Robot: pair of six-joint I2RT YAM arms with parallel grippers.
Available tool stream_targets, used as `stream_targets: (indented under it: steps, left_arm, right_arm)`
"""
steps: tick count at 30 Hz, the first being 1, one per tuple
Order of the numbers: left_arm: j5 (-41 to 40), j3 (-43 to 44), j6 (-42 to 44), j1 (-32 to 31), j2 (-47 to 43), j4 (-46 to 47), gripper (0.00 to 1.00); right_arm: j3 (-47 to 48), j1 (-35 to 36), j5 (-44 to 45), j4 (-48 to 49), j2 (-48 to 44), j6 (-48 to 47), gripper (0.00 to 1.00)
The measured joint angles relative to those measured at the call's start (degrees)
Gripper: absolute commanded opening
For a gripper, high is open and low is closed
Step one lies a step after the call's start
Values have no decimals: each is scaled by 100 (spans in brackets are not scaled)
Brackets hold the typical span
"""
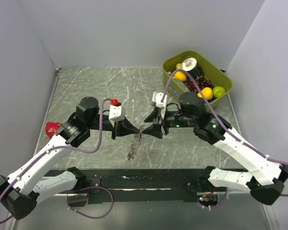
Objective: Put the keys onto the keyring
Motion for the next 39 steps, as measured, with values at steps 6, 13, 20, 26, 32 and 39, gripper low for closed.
stream_targets:
  steps: [6, 13, 20, 26, 32, 39]
  left_arm:
    - [-273, -964, -1167, 0, -612, 2039, 1]
    - [-765, -1633, -2107, -4, -938, 3917, 1]
    - [-905, -1775, -2455, -4, -970, 4645, 1]
    - [-898, -1775, -2496, -7, -970, 4791, 1]
    - [-857, -1775, -2511, -4, -968, 4791, 1]
    - [-857, -1775, -2470, -4, -973, 4784, 1]
  right_arm:
    - [-74, -260, -247, 498, -297, 225, 59]
    - [-74, -260, -695, 540, -114, 393, 59]
    - [-74, -260, -946, 656, -103, 487, 38]
    - [-74, -260, -1010, 756, -13, 546, 13]
    - [-74, -282, -988, 752, 52, 599, 0]
    - [-74, -286, -984, 737, 72, 557, 0]
